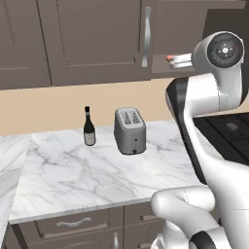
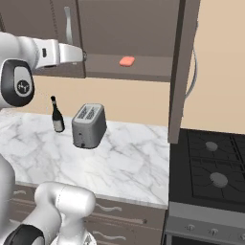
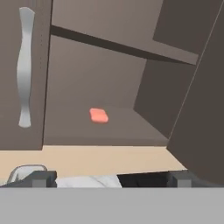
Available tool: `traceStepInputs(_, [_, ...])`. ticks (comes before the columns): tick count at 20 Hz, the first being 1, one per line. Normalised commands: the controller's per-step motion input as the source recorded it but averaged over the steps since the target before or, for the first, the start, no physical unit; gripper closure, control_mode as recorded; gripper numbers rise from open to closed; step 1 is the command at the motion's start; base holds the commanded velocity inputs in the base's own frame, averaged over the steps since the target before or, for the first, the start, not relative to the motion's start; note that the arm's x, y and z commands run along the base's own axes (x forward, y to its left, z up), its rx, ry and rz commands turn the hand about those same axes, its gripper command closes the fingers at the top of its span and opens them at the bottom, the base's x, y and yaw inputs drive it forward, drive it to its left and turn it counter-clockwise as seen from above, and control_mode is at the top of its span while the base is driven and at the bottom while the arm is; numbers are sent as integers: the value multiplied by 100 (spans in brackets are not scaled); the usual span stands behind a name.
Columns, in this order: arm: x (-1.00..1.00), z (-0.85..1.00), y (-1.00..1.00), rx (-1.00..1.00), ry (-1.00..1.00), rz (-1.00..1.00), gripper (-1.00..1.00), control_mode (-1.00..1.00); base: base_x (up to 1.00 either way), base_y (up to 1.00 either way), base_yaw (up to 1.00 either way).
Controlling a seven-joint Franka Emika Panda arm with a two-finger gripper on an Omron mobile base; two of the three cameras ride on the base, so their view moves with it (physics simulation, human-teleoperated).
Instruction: Pick the bar soap and bar soap from the cabinet and place them on the counter.
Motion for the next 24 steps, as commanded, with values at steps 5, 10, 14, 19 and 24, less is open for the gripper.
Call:
traceStepInputs(5, [12,1,30,2,1,7,-100,-100,0,0,0])
traceStepInputs(10, [20,1,26,2,2,2,-100,-100,0,0,0])
traceStepInputs(14, [13,7,24,4,3,3,-100,-100,0,0,0])
traceStepInputs(19, [13,9,22,4,4,4,-100,-100,0,0,0])
traceStepInputs(24, [21,7,21,4,3,4,-100,-100,0,0,0])
